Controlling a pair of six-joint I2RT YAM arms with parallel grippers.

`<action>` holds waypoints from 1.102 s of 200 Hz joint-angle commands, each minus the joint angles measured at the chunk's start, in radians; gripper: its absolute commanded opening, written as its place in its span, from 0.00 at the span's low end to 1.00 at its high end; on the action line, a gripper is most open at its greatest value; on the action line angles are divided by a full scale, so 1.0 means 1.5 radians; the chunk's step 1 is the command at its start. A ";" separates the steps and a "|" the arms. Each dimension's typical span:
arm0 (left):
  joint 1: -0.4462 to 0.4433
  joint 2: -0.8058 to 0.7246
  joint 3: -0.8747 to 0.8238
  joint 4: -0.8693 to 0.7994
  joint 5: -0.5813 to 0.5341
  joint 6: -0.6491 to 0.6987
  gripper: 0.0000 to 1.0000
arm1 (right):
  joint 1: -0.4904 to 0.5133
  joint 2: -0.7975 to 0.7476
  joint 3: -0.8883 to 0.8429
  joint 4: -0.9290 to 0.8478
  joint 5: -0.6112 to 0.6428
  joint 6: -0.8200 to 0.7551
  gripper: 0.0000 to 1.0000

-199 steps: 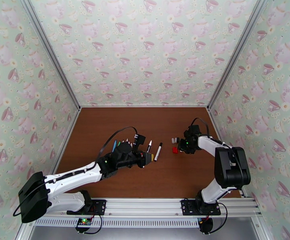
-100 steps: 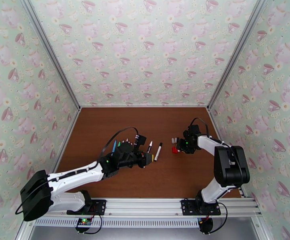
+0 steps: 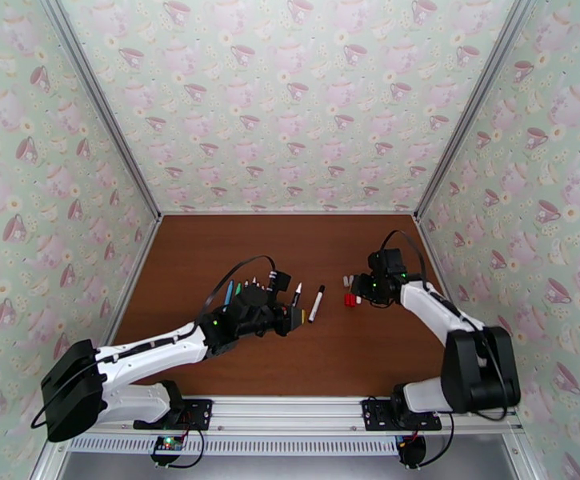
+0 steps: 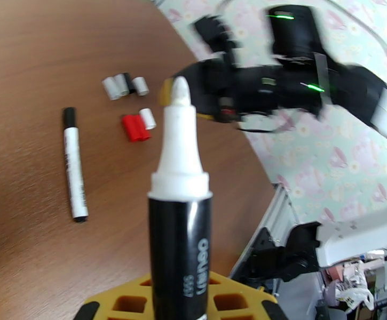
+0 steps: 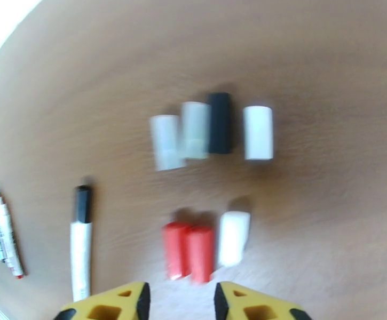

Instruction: Open the pen caps

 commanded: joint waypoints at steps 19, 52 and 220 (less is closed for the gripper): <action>-0.001 0.008 0.041 -0.139 -0.127 0.013 0.16 | 0.036 -0.148 -0.056 0.018 -0.028 0.055 0.62; 0.001 0.050 0.084 -0.203 -0.184 0.028 0.19 | 0.037 -0.260 -0.106 0.048 -0.136 0.082 0.99; 0.052 0.343 0.283 -0.352 -0.338 0.037 0.23 | 0.038 -0.391 -0.151 0.055 -0.268 0.113 1.00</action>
